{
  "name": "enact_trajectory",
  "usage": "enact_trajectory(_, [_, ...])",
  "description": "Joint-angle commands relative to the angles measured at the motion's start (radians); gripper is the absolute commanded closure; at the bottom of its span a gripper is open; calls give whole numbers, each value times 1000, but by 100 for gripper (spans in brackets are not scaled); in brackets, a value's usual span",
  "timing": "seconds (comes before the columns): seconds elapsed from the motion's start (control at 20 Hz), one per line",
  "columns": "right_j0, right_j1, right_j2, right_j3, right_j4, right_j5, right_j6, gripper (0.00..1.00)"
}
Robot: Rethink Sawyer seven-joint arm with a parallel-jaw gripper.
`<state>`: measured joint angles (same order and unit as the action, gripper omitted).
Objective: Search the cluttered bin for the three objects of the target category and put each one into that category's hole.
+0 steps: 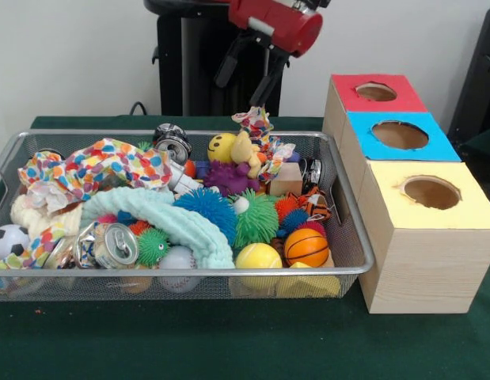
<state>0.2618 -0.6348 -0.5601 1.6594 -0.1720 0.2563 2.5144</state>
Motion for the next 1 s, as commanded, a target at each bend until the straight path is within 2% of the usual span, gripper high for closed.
enact_trajectory(0.05, [-176,-124,383,181,-134,-33,-229,0])
enact_trajectory(0.2, [-239,-140,444,204,-187,-47,-221,0])
enact_trajectory(0.7, [-359,-166,511,200,-397,-50,-222,0])
enact_trajectory(1.0, [-459,-189,567,189,-510,-36,-249,0])
